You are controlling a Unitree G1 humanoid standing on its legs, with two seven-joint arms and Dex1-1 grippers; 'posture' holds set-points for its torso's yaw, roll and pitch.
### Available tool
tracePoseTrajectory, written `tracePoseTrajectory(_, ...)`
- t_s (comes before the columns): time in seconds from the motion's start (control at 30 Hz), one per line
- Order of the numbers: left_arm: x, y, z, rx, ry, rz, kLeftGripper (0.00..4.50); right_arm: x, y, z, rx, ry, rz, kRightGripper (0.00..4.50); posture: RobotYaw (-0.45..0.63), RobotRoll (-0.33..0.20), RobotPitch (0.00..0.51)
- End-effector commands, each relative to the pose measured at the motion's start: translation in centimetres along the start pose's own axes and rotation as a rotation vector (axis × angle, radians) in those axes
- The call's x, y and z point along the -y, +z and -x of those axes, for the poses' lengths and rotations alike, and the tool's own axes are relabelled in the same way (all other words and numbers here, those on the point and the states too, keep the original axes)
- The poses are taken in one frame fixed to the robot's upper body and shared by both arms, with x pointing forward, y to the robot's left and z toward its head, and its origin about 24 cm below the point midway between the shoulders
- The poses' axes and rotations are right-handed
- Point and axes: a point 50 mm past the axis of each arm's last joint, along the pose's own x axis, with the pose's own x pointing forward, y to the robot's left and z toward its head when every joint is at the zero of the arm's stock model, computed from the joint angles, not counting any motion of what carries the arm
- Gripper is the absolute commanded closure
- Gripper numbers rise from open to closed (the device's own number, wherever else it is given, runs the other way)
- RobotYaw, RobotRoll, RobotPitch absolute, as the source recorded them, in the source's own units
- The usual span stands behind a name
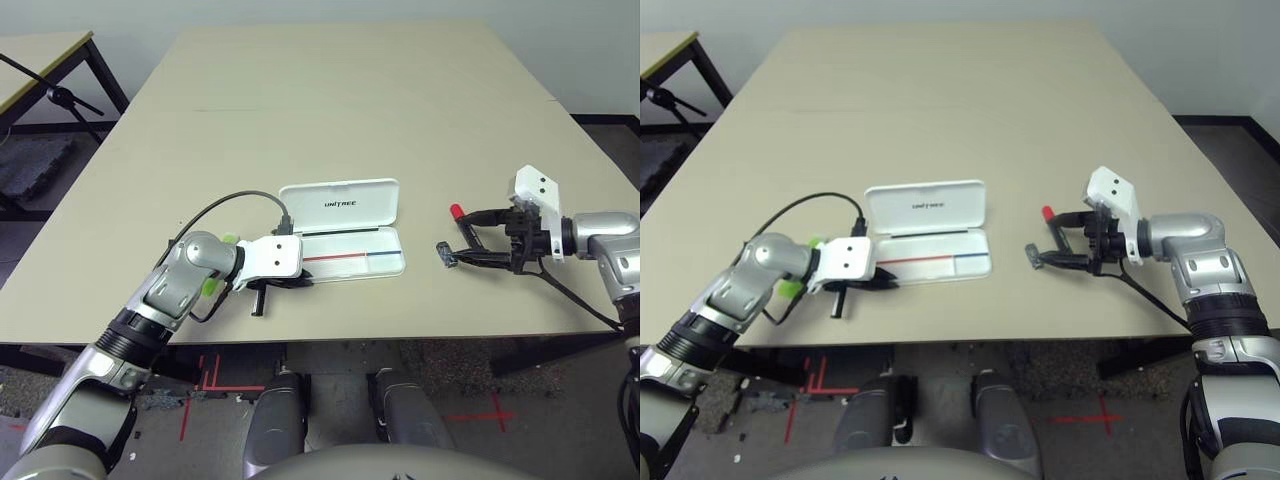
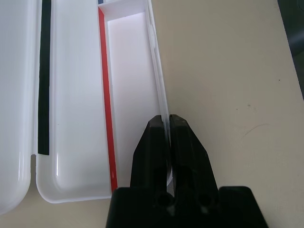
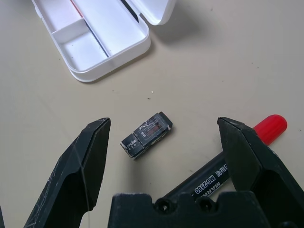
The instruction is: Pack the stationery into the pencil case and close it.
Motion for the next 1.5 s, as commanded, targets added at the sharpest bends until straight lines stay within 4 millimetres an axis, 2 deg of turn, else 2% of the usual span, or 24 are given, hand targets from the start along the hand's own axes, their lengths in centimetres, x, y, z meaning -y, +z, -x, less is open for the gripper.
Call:
tracePoseTrajectory(0.03,0.6,-0.6,0.1,-0.027,-0.036,0.018,4.48,-0.3,-0.2,-0.2,-0.016,0.011,0.003,0.00,-0.05,0.000,0.095)
tracePoseTrajectory(0.43,0.3,-0.8,0.1,-0.022,-0.036,-0.034,4.48,-0.5,-0.3,-0.5,-0.020,0.013,0.004,0.00,-0.06,0.000,0.093)
tracePoseTrajectory(0.6,-0.1,-0.6,0.2,-0.017,0.005,-0.078,2.92,-0.4,-0.4,-0.6,-0.022,0.012,0.002,0.00,-0.05,0.000,0.092)
tracePoseTrajectory(0.67,-0.1,-0.5,0.2,-0.018,0.005,-0.104,2.13,-0.5,-0.5,-0.5,-0.025,0.017,-0.005,0.00,-0.05,0.000,0.091)
tracePoseTrajectory(0.83,0.3,0.8,1.2,0.047,0.008,-0.128,0.22,-0.5,-0.6,-0.6,-0.026,0.023,-0.010,0.00,-0.05,0.000,0.078)
tracePoseTrajectory(0.87,0.3,1.1,1.5,0.061,0.009,-0.131,0.03,-0.5,-0.5,-0.6,-0.022,0.022,-0.009,0.00,-0.05,0.000,0.078)
tracePoseTrajectory(1.17,0.2,4.5,4.4,0.212,0.063,-0.116,0.03,-0.4,0.2,0.2,0.034,0.019,-0.022,0.00,-0.04,0.000,0.075)
tracePoseTrajectory(1.37,0.2,5.0,4.9,0.222,0.085,-0.093,0.03,-0.2,1.1,2.0,0.071,-0.072,-0.053,0.00,-0.04,0.000,0.080)
tracePoseTrajectory(1.5,0.2,5.1,4.9,0.230,0.096,-0.075,0.03,-0.1,2.0,2.9,0.082,-0.178,-0.160,0.00,-0.04,0.000,0.083)
